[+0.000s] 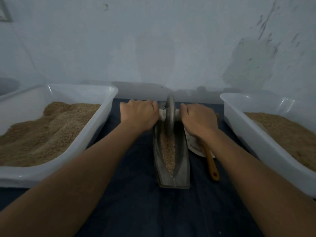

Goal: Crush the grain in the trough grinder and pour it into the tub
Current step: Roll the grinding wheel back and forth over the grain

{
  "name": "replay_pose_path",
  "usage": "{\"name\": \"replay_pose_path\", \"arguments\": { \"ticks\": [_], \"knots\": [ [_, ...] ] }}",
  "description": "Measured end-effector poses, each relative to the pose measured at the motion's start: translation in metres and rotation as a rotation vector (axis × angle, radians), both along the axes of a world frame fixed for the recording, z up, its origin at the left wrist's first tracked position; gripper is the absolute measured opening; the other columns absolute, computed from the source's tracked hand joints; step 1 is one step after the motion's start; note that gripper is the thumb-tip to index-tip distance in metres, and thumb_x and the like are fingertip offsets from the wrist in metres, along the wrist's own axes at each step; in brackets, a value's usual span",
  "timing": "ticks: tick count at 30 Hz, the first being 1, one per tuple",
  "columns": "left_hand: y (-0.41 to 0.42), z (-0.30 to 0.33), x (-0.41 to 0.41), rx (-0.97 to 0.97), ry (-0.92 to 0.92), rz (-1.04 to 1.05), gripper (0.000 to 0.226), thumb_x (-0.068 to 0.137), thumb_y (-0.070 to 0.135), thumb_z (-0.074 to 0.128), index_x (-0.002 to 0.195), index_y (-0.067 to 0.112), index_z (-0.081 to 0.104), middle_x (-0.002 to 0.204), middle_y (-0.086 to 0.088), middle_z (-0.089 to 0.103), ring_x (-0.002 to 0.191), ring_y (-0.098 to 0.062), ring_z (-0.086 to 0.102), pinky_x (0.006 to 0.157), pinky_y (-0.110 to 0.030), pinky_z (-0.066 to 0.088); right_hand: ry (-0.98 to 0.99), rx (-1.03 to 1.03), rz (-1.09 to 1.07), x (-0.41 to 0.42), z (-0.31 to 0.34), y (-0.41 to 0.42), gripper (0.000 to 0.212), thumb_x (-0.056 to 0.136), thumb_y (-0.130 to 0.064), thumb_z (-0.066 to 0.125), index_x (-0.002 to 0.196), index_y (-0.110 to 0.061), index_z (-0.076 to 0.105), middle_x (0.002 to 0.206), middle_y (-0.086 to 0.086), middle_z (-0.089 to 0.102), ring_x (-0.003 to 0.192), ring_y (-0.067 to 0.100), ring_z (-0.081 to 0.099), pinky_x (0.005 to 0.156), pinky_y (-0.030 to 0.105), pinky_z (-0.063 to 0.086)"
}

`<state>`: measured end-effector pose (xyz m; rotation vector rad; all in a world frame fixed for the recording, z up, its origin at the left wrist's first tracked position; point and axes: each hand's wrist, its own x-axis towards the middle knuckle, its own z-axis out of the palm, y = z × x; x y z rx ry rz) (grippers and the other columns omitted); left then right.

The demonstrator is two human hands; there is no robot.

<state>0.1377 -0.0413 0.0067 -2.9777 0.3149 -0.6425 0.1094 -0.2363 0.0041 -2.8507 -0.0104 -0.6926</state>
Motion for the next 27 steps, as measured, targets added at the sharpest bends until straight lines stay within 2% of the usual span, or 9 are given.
{"name": "replay_pose_path", "arguments": {
  "ticks": [3, 6, 10, 15, 17, 20, 22, 24, 27],
  "knots": [
    [0.008, -0.009, -0.027, 0.038, -0.104, -0.048, 0.031, 0.104, 0.032, 0.029, 0.103, 0.02, 0.057, 0.097, -0.004, 0.069, 0.074, -0.028, 0.056, 0.064, -0.039, 0.032, -0.054, -0.005, 0.067, -0.032, -0.01, -0.001, 0.049, 0.108, -0.038, 0.026, 0.083, -0.022, 0.065, 0.079, -0.007, 0.062, 0.087, 0.023, 0.062, 0.094, 0.042, 0.044],
    [0.024, -0.021, -0.066, -0.017, -0.127, -0.13, 0.051, 0.105, 0.038, 0.018, 0.134, 0.02, 0.056, 0.124, 0.0, 0.07, 0.088, -0.028, 0.066, 0.067, -0.038, 0.044, -0.104, -0.07, 0.125, -0.077, -0.02, -0.003, 0.052, 0.108, -0.041, 0.028, 0.138, -0.015, 0.061, 0.135, 0.003, 0.066, 0.131, 0.024, 0.055, 0.116, 0.044, 0.036],
    [0.043, -0.03, -0.111, -0.2, -0.188, -0.278, 0.054, 0.109, 0.044, 0.025, 0.145, 0.017, 0.055, 0.12, 0.002, 0.072, 0.096, -0.022, 0.069, 0.075, -0.042, 0.055, -0.175, -0.071, 0.193, -0.122, -0.024, -0.005, 0.055, 0.108, -0.044, 0.026, 0.148, -0.019, 0.054, 0.149, -0.003, 0.056, 0.142, 0.015, 0.045, 0.123, 0.041, 0.029],
    [0.031, -0.024, -0.088, -0.174, -0.169, -0.185, 0.056, 0.106, 0.044, 0.024, 0.14, 0.019, 0.061, 0.113, 0.001, 0.074, 0.089, -0.024, 0.068, 0.074, -0.04, 0.052, -0.129, -0.087, 0.159, -0.093, -0.018, -0.004, 0.055, 0.106, -0.042, 0.027, 0.138, -0.016, 0.063, 0.137, 0.002, 0.066, 0.131, 0.021, 0.056, 0.118, 0.041, 0.034],
    [0.019, -0.014, -0.061, -0.09, -0.16, -0.079, 0.048, 0.105, 0.041, 0.025, 0.119, 0.024, 0.067, 0.101, 0.001, 0.073, 0.079, -0.025, 0.064, 0.068, -0.036, 0.045, -0.079, -0.088, 0.115, -0.063, -0.014, -0.002, 0.052, 0.107, -0.039, 0.024, 0.115, -0.018, 0.071, 0.111, 0.001, 0.073, 0.109, 0.023, 0.063, 0.109, 0.042, 0.041],
    [0.003, -0.004, -0.02, 0.079, -0.091, -0.024, 0.025, 0.103, 0.029, 0.033, 0.09, 0.021, 0.053, 0.083, -0.001, 0.061, 0.065, -0.024, 0.046, 0.062, -0.037, 0.033, -0.036, -0.084, 0.055, -0.023, -0.003, -0.001, 0.051, 0.109, -0.033, 0.025, 0.071, -0.02, 0.057, 0.064, -0.007, 0.051, 0.07, 0.02, 0.053, 0.086, 0.042, 0.044],
    [0.0, 0.001, 0.002, 0.029, -0.007, 0.012, 0.026, 0.102, 0.026, 0.03, 0.084, 0.02, 0.049, 0.08, -0.002, 0.054, 0.065, -0.022, 0.042, 0.067, -0.04, 0.033, 0.015, -0.075, 0.019, -0.008, 0.003, -0.001, 0.054, 0.109, -0.032, 0.022, 0.066, -0.017, 0.052, 0.059, -0.005, 0.044, 0.06, 0.018, 0.045, 0.072, 0.039, 0.034],
    [-0.002, 0.001, 0.006, 0.01, 0.01, 0.018, 0.024, 0.102, 0.025, 0.031, 0.083, 0.02, 0.046, 0.077, 0.0, 0.047, 0.068, -0.023, 0.043, 0.068, -0.041, 0.035, 0.042, -0.099, 0.009, -0.004, 0.005, 0.001, 0.054, 0.108, -0.033, 0.018, 0.068, -0.016, 0.051, 0.06, -0.004, 0.042, 0.057, 0.015, 0.036, 0.071, 0.038, 0.031],
    [0.008, -0.008, -0.02, -0.008, -0.081, -0.095, 0.017, 0.104, 0.028, 0.037, 0.09, 0.02, 0.043, 0.077, 0.002, 0.046, 0.066, -0.025, 0.047, 0.061, -0.038, 0.038, -0.047, -0.103, 0.046, -0.024, -0.001, 0.003, 0.055, 0.109, -0.035, 0.023, 0.072, -0.018, 0.06, 0.066, -0.006, 0.054, 0.071, 0.02, 0.054, 0.088, 0.043, 0.045]
  ]
}}
